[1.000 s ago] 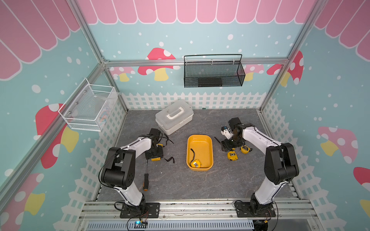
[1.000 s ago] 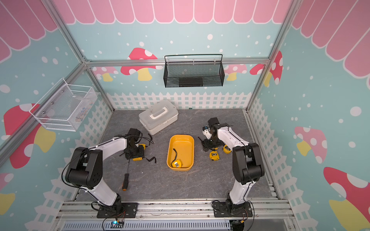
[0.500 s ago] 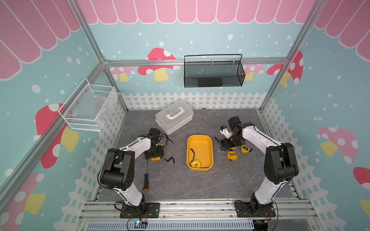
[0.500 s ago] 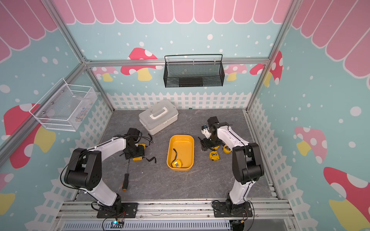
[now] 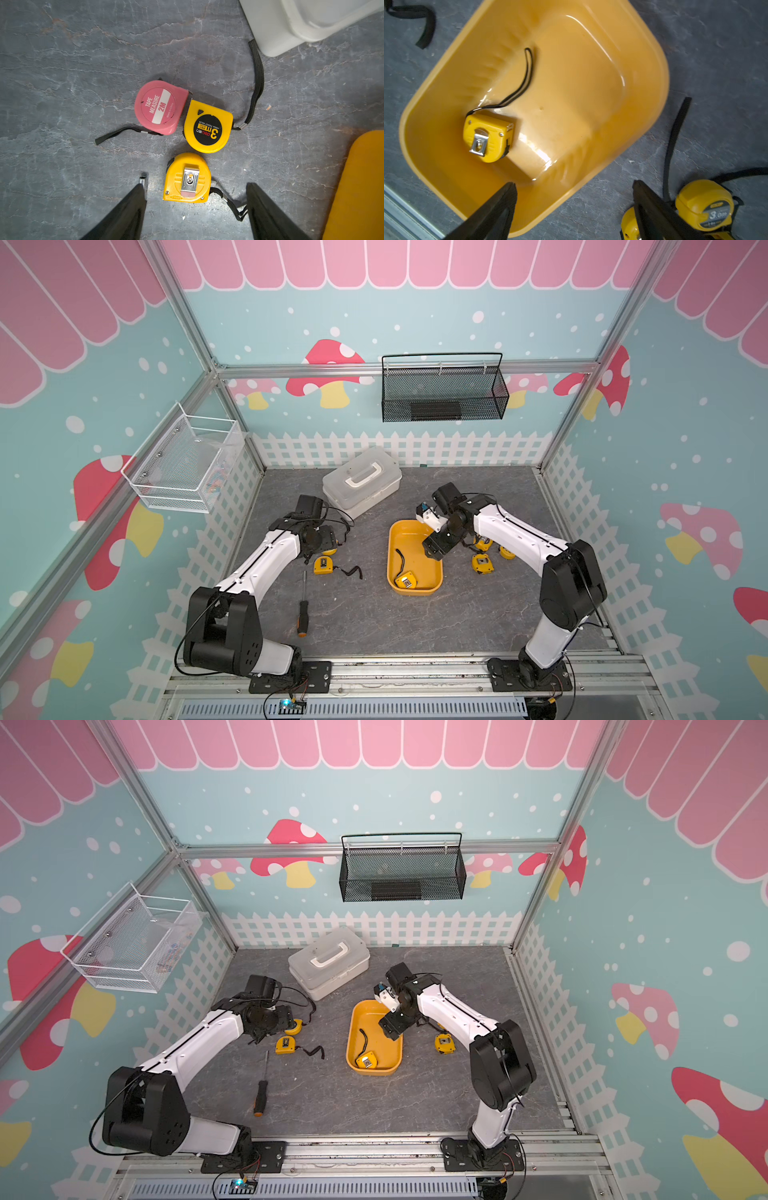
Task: Take the tape measure out of the storage box
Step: Place the tape measure at the center of the board, then pick up the tape measure from the storage box.
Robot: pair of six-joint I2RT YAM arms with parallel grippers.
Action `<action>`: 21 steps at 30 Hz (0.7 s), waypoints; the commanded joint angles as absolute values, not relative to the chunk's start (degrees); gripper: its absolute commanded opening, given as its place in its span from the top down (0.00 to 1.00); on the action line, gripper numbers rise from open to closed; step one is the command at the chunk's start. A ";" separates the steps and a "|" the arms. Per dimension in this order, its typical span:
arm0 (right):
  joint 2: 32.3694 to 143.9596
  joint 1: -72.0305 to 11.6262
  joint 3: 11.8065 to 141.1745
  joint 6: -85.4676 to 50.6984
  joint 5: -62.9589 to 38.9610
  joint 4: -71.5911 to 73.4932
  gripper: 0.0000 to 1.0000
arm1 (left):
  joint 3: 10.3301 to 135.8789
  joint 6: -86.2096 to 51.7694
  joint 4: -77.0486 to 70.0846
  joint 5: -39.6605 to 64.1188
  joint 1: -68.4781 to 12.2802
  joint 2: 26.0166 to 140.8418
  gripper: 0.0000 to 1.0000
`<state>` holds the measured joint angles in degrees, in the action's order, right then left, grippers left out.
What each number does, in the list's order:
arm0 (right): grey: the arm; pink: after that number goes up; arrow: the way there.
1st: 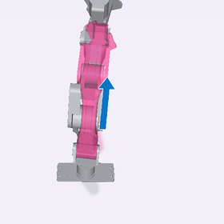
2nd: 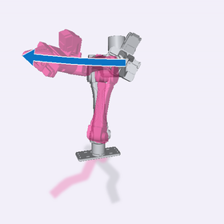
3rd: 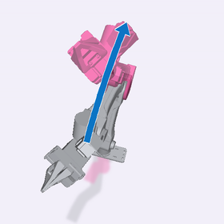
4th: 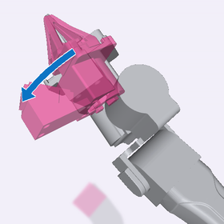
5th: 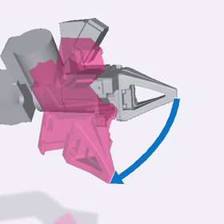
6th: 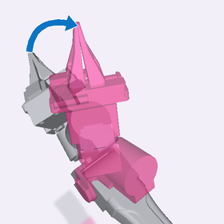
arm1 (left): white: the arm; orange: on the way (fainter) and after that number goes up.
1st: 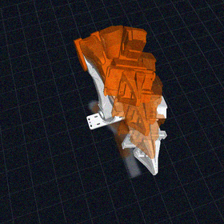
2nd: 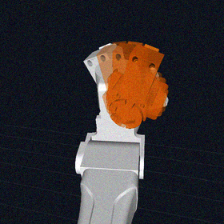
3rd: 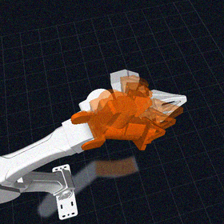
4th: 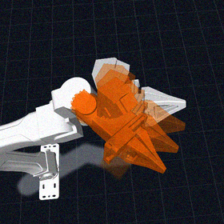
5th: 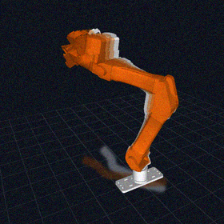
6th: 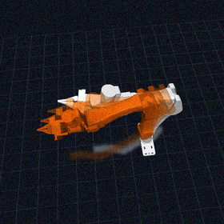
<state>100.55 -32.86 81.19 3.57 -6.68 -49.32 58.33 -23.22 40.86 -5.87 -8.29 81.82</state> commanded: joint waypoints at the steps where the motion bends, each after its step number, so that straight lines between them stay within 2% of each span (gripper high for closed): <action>1: 102.33 -35.86 82.73 4.86 -7.76 -50.60 0.12 | 59.12 -25.52 40.45 -6.66 -7.91 79.73 0.22; 10: 108.54 -41.71 86.22 4.75 -6.98 -50.72 0.12 | 58.86 -25.98 39.93 -7.16 -7.87 78.72 0.22; 21: 114.39 -43.76 87.67 5.76 -6.06 -52.11 0.12 | 56.60 -26.35 38.33 -7.55 -7.91 78.22 0.21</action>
<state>113.60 -43.42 86.32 4.67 -6.70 -50.26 57.23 -25.74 39.40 -6.55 -8.27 79.24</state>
